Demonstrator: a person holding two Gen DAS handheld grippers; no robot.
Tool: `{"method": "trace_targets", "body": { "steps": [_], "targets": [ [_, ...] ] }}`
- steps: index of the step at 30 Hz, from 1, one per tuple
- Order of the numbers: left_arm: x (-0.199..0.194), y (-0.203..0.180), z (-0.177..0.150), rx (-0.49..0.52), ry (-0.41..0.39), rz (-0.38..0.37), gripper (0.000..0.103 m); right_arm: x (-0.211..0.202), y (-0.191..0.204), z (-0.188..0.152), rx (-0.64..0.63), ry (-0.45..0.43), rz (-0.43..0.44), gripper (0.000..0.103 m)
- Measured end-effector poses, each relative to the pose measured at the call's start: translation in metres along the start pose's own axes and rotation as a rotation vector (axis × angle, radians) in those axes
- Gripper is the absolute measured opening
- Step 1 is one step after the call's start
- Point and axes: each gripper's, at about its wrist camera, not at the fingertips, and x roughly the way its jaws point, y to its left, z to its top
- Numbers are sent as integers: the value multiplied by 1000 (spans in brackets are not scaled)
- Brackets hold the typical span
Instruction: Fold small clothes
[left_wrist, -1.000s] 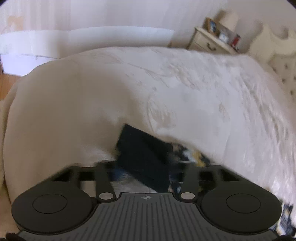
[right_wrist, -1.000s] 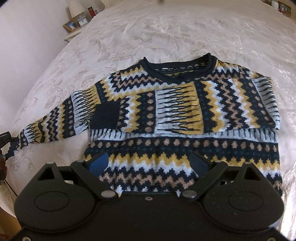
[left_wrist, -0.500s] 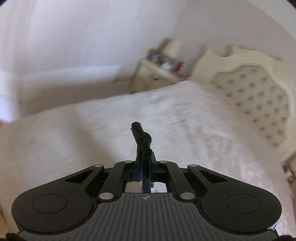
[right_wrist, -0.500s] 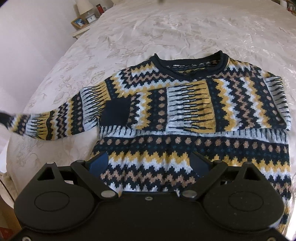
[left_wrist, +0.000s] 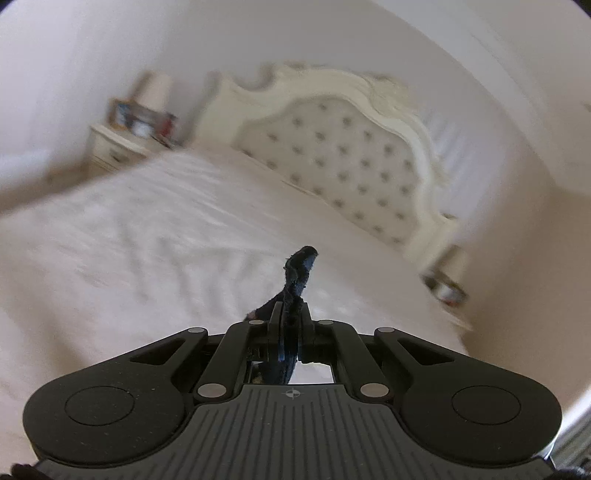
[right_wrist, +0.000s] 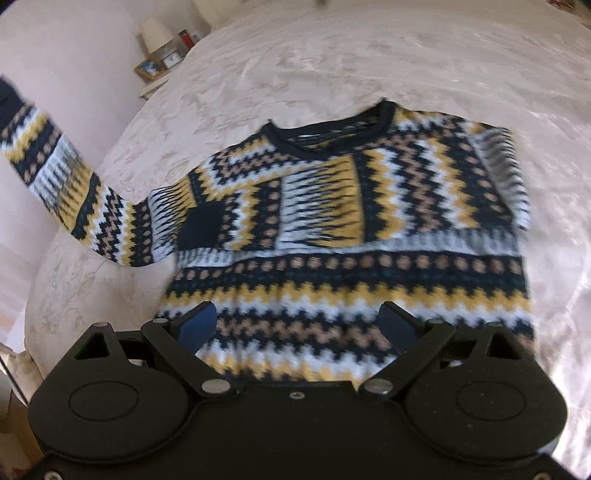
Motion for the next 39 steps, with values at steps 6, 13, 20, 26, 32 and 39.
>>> {"method": "trace_targets", "body": {
  "steps": [6,13,20,26,32,39],
  "targets": [
    [75,-48,-58,-8,109,-88,5,-20,-33,-7,50,-19,-15,95],
    [148,-82,-126,37,315,-100,6,-34,-63,-13,84,-26,-36,95],
    [156,-101,-152,96,390,-143,28,-35,-75,-15,89,-23,-45,95],
    [125,-89,-168,197,422,-89,32,-27,-73,-4,85,-32,-49,95],
    [114,-15,-197,223,538,150,32,-13,-70,22,63,-53,-54,95],
    [93,56,-210,155,600,365,32,10,-77,56,74,-58,-70,95]
  ]
}}
